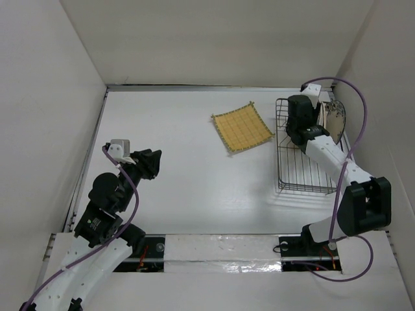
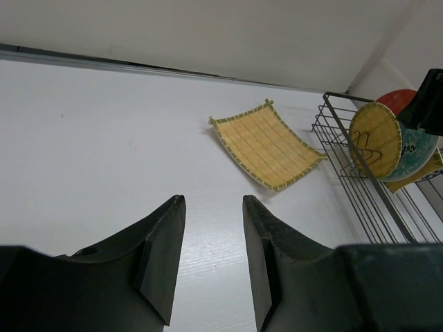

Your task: Load the plates into the dish rack

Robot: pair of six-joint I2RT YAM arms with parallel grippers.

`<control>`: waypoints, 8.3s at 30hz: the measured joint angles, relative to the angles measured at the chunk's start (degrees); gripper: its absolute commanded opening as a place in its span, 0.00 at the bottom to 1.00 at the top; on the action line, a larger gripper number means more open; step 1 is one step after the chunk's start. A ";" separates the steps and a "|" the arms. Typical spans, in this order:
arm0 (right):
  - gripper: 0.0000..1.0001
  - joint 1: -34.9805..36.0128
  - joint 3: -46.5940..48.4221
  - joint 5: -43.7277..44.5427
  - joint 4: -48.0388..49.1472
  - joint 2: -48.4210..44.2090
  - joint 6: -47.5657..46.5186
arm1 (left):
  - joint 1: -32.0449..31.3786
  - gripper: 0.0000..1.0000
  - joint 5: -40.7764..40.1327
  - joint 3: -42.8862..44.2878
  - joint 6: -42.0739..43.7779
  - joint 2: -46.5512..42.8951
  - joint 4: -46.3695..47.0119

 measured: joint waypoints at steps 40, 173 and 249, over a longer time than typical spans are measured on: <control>0.00 12.55 -7.08 -14.88 10.27 -19.08 7.61 | -0.68 0.00 6.78 3.37 -7.67 23.02 6.51; 0.96 18.78 -28.68 -43.47 35.28 -7.23 23.19 | 9.18 0.00 13.79 -28.04 -47.23 16.65 42.01; 0.00 -3.15 -20.85 -13.86 29.49 -15.98 -2.16 | 8.44 0.71 15.17 5.79 -5.99 0.57 2.62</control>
